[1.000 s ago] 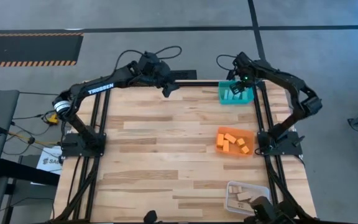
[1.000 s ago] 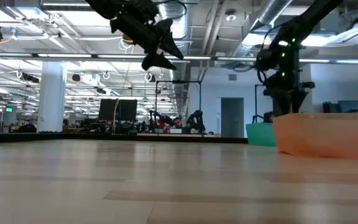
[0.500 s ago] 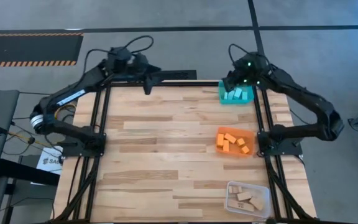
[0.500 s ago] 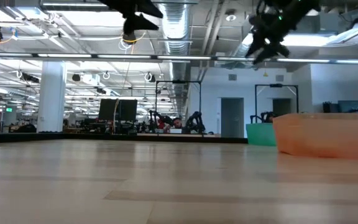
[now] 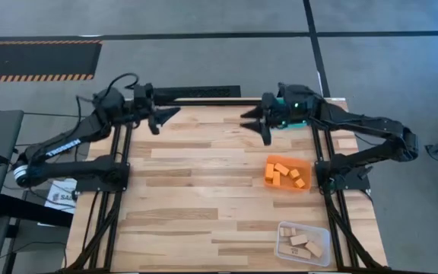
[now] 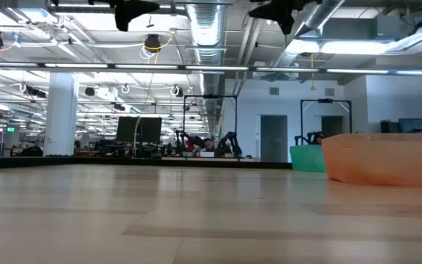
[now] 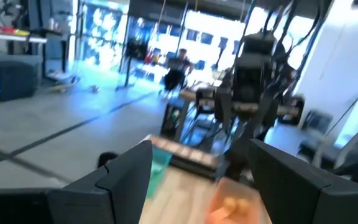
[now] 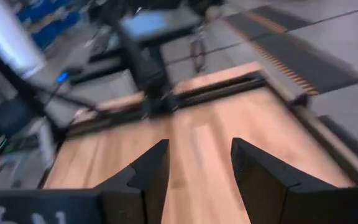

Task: Sort & place blocks by color
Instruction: Return to Home Position

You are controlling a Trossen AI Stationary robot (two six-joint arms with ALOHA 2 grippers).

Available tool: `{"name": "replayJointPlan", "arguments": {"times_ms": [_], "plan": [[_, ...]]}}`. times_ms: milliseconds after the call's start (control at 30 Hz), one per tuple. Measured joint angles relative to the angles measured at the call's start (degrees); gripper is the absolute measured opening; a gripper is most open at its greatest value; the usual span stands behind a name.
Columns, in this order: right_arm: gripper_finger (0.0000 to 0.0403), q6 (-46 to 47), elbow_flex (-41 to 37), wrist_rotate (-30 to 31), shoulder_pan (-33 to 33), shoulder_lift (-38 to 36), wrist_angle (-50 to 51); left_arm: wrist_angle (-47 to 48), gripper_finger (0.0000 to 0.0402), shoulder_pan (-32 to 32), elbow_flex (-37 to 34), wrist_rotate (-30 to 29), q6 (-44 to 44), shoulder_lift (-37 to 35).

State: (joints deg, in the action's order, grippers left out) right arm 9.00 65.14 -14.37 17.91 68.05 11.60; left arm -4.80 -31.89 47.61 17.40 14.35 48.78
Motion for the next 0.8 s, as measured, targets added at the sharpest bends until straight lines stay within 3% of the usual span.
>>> {"name": "replayJointPlan", "arguments": {"times_ms": [233, 400, 600, 800], "plan": [[0.015, -2.4, -0.9, -2.3, -2.9, 0.6, -0.1, -9.0, 0.0241, 5.9, -9.8, -4.7, 5.3, -4.7], [0.0092, -2.6, -9.1, -2.4, -6.3, -1.6, -7.6, -9.1, 0.0209, 13.4, -14.0, -11.6, 5.8, -5.0], [0.0015, 0.0, -22.9, -2.4, -6.8, -5.5, -23.5, -8.4, 0.0139, 20.8, -16.4, -19.1, 2.2, -5.5], [0.0014, 4.6, -32.6, -2.3, -5.1, -8.8, -35.8, -9.5, 0.0035, 22.1, -23.2, -19.3, 0.9, -9.9]]}}
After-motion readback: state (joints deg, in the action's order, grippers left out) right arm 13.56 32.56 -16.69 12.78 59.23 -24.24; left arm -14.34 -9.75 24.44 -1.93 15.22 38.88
